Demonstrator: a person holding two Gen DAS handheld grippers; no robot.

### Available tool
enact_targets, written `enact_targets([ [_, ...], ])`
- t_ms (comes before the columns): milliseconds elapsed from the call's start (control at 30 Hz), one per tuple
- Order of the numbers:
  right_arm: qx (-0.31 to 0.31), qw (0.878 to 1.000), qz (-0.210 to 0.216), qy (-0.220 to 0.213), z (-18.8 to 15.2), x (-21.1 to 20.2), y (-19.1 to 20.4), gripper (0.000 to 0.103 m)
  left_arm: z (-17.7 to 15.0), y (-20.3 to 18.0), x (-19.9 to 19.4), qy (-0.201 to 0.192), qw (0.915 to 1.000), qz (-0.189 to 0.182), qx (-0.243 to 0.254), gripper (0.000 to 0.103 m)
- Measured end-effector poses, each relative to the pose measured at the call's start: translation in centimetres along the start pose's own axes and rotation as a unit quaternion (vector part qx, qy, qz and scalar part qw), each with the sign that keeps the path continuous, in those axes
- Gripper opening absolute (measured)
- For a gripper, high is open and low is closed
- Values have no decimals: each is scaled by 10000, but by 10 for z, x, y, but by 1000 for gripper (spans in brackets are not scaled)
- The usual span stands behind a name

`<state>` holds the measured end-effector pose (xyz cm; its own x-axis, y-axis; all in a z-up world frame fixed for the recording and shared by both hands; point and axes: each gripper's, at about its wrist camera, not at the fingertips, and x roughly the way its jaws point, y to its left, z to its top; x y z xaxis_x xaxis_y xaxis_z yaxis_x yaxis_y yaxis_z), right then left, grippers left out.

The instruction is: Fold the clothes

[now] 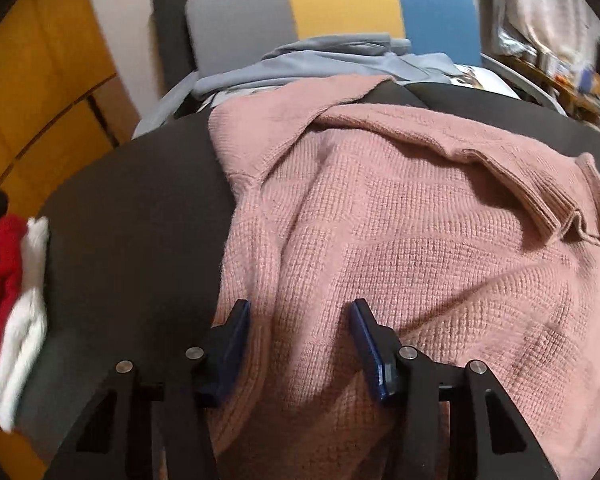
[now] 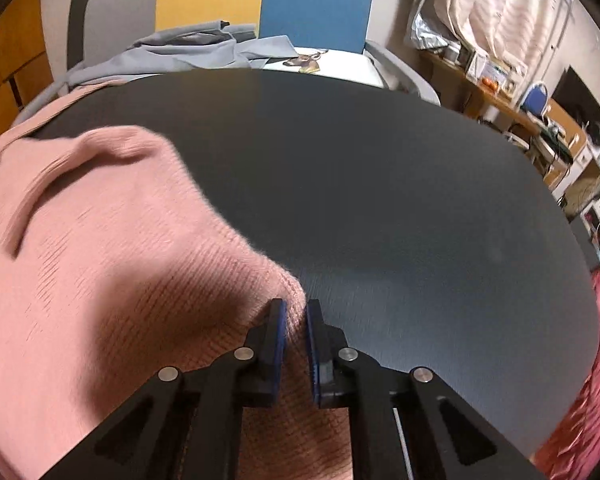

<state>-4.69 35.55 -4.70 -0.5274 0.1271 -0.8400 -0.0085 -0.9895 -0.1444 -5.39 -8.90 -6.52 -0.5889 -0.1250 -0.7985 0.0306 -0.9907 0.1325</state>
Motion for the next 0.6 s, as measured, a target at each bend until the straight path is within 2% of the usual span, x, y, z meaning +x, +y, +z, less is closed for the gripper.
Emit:
enact_targets([
  [100,-83,9997,-217,-55,40,28,0,9,-3,-7,-2,98,9995,169,-267,51],
  [200,-89,9995,-296,-92,65,43,-1,17,-5,-20,-7,165,9986,403,-299,51],
  [267,27,9986,-528,-87,75,35,2,19,-5,-27,-10,210,9981,490,-293,51],
  [300,133,9985,-488,-209,75,24,5,23,-5,-27,-11,250,9980,477,-327,51],
  [333,254,9986,-258,-391,75,11,9,28,-5,-25,-12,283,9979,451,-361,51],
  [367,346,9979,107,-530,72,-2,16,28,-5,-23,-13,321,9979,405,-401,52],
  [433,343,9947,794,-561,66,-16,32,28,-4,-19,-12,390,9975,336,-489,54],
  [533,45,9907,1295,-421,61,-20,66,28,-5,-13,-13,448,9969,271,-580,59],
  [600,140,9845,1731,-250,66,-15,85,28,-5,-11,-12,452,9969,247,-600,60],
])
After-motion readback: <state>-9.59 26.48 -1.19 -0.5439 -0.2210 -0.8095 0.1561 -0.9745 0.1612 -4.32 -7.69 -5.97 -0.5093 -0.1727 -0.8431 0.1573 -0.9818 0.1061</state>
